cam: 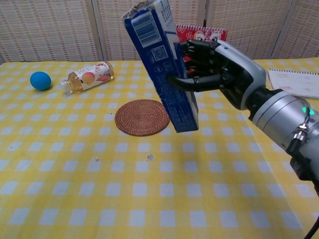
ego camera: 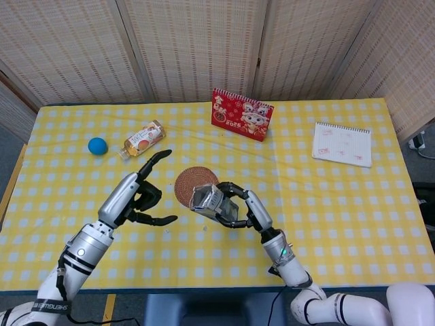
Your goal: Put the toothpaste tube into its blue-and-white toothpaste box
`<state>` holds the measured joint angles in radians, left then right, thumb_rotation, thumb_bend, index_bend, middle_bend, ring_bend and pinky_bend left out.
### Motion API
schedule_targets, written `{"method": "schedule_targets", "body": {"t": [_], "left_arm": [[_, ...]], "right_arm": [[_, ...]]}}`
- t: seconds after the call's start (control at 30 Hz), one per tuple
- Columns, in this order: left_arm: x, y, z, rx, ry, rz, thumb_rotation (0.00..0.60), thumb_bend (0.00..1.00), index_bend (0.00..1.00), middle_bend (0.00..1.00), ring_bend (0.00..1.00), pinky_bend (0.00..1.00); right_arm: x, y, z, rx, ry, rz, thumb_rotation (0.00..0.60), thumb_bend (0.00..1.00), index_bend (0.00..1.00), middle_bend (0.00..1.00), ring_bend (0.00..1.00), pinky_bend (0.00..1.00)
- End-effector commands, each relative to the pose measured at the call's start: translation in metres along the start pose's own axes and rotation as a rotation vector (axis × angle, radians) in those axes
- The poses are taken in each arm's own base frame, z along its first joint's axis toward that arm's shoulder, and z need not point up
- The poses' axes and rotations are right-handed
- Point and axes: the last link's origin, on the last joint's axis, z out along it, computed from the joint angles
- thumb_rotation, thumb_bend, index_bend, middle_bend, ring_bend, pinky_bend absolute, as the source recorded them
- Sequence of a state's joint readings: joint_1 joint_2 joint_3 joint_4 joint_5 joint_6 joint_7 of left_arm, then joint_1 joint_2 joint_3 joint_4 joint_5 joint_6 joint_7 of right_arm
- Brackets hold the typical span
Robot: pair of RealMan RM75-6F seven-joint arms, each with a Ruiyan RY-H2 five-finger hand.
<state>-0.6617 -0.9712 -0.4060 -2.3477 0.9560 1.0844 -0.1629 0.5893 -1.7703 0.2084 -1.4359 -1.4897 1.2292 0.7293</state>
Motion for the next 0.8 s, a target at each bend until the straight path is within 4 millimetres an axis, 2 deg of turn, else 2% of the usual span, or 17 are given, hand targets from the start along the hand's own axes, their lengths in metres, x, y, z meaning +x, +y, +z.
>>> {"method": "schedule_targets", "body": {"t": [0.03,0.1,0.17,0.23,0.3,0.37,0.47,0.57,0.7,0.73,0.8], "left_arm": [[0.024,-0.029,-0.013,0.02,0.116,0.184,0.6,0.13,0.0,0.86,0.88,0.99],[0.03,-0.042,-0.015,0.027,0.157,0.254,0.6,0.13,0.04,0.8,0.8,0.92],[0.039,-0.061,-0.018,0.04,0.202,0.367,0.6,0.13,0.12,0.68,0.64,0.78],[0.043,-0.076,-0.021,0.064,0.216,0.447,0.6,0.13,0.15,0.54,0.48,0.62],[0.046,-0.095,-0.029,0.116,0.168,0.519,0.6,0.13,0.15,0.34,0.3,0.41],[0.047,-0.106,-0.037,0.15,0.117,0.564,0.6,0.13,0.13,0.22,0.2,0.29],[0.05,-0.122,-0.05,0.171,0.081,0.703,0.6,0.13,0.11,0.17,0.11,0.17],[0.05,-0.139,-0.063,0.177,0.088,0.807,0.6,0.13,0.1,0.14,0.08,0.11],[0.049,-0.159,-0.077,0.202,0.123,0.854,0.6,0.13,0.09,0.13,0.06,0.09],[0.048,-0.153,-0.065,0.193,0.154,0.795,0.6,0.13,0.09,0.13,0.06,0.09],[0.036,-0.17,-0.085,0.23,0.163,0.815,0.6,0.13,0.09,0.13,0.06,0.09]], "right_arm": [[0.019,-0.001,-0.008,0.0,0.028,-0.081,0.6,0.3,0.48,0.33,0.37,0.41],[0.028,0.0,-0.013,-0.009,0.03,-0.136,0.6,0.3,0.48,0.33,0.37,0.41],[0.041,0.003,-0.021,-0.029,0.034,-0.221,0.6,0.3,0.48,0.33,0.37,0.41],[0.05,0.006,-0.026,-0.043,0.039,-0.296,0.6,0.3,0.48,0.33,0.37,0.41],[0.063,0.009,-0.037,-0.067,0.032,-0.414,0.6,0.3,0.48,0.33,0.37,0.41],[0.071,0.011,-0.045,-0.094,0.014,-0.47,0.6,0.3,0.48,0.32,0.37,0.41],[0.085,0.014,-0.058,-0.149,-0.018,-0.564,0.6,0.3,0.48,0.32,0.37,0.41],[0.096,0.016,-0.069,-0.197,-0.045,-0.661,0.6,0.3,0.48,0.32,0.36,0.41],[0.102,0.022,-0.078,-0.264,-0.077,-0.725,0.6,0.3,0.48,0.31,0.35,0.41],[0.103,0.025,-0.08,-0.284,-0.089,-0.738,0.6,0.3,0.48,0.3,0.35,0.41],[0.104,0.031,-0.083,-0.314,-0.106,-0.758,0.6,0.3,0.48,0.3,0.34,0.41]]}}
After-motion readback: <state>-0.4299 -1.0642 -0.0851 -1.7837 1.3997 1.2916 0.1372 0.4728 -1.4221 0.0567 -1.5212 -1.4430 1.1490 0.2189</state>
